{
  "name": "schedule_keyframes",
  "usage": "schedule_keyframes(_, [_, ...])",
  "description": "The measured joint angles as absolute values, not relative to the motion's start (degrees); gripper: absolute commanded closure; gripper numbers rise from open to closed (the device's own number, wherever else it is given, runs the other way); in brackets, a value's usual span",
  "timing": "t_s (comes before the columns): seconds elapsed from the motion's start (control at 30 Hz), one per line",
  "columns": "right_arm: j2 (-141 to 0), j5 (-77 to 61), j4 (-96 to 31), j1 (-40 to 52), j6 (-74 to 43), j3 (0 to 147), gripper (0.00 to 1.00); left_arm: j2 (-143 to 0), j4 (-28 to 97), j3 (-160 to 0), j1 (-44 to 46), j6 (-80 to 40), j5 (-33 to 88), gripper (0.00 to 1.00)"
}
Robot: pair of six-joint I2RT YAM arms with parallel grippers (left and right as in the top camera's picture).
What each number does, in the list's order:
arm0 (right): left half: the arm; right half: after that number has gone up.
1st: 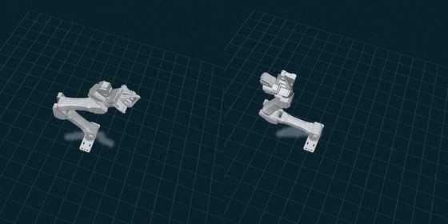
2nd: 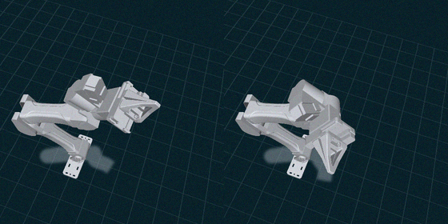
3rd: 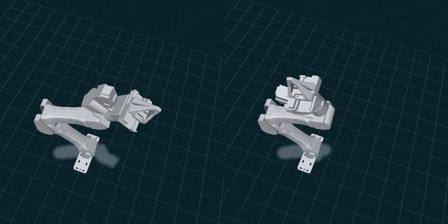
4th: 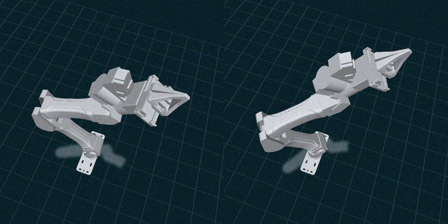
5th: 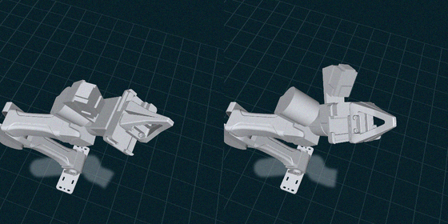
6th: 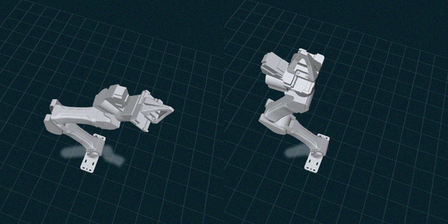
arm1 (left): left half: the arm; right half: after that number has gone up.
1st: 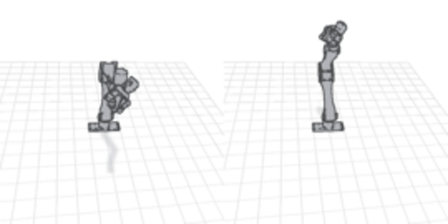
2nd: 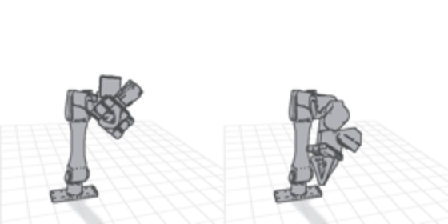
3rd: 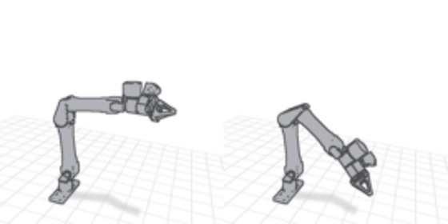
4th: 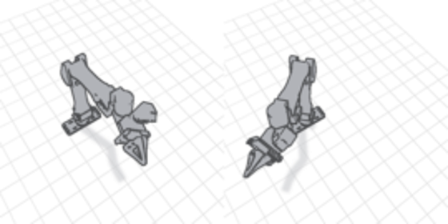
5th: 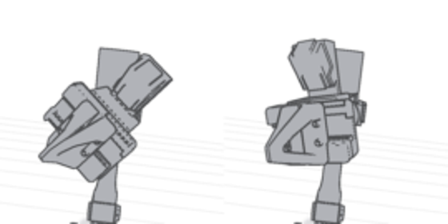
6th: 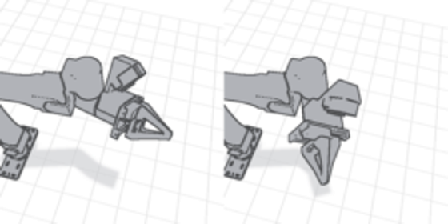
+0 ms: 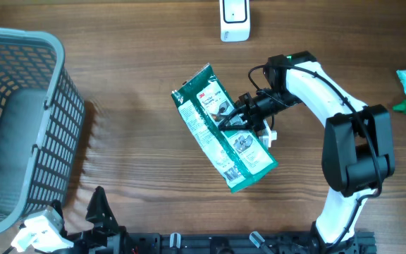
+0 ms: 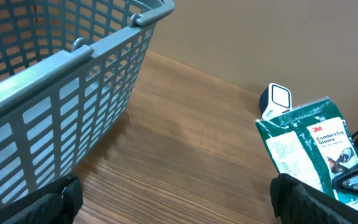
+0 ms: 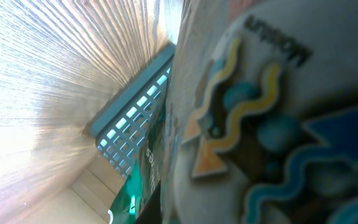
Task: Scan the item barcode
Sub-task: 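Lift the glove pack and turn it upright, then carry the glove pack to the white scanner, barcode facing it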
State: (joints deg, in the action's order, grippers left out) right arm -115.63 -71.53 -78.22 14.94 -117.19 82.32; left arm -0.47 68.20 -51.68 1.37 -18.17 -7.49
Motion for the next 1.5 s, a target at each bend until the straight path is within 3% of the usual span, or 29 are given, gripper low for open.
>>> schedule_keyframes(0.23, [-115.6,-68.1,-80.1,10.7,-111.9,82.3,0.96,-0.5,68.2,-51.7,1.4,-18.2,-7.5,0.00])
schedule_keyframes(0.33, [-115.6,-68.4,-84.2,8.3,-103.0,82.3,0.96,-0.5,68.2,-51.7,1.4,-18.2,-7.5,0.00])
schedule_keyframes(0.43, [-115.6,-70.1,-87.7,6.9,-90.4,82.5,0.96,-0.5,68.2,-51.7,1.4,-18.2,-7.5,0.00])
schedule_keyframes(0.6, [-115.7,-70.5,-92.1,6.7,-48.3,82.6,0.96,-0.5,68.2,-51.7,1.4,-18.2,-7.5,0.00])
schedule_keyframes(0.7, [-115.0,-65.8,-92.0,7.1,-34.9,82.6,0.96,-0.5,68.2,-51.7,1.4,-18.2,-7.5,0.00])
schedule_keyframes(0.87, [-105.1,-50.1,-87.1,7.4,-34.2,82.9,0.96,-0.5,68.2,-51.7,1.4,-18.2,-7.5,0.00])
schedule_keyframes(1.07, [-92.2,-42.4,-69.6,7.8,-33.9,83.8,0.96,-0.5,68.2,-51.7,1.4,-18.2,-7.5,0.00])
schedule_keyframes(1.3, [-91.4,-38.6,-55.8,7.8,-30.1,83.8,0.95,-0.5,68.2,-51.7,1.4,-18.2,-7.5,0.00])
schedule_keyframes(1.5, [-95.0,-36.9,-29.5,12.2,-29.3,82.9,0.96,-0.5,68.2,-51.7,1.4,-18.2,-7.5,0.00])
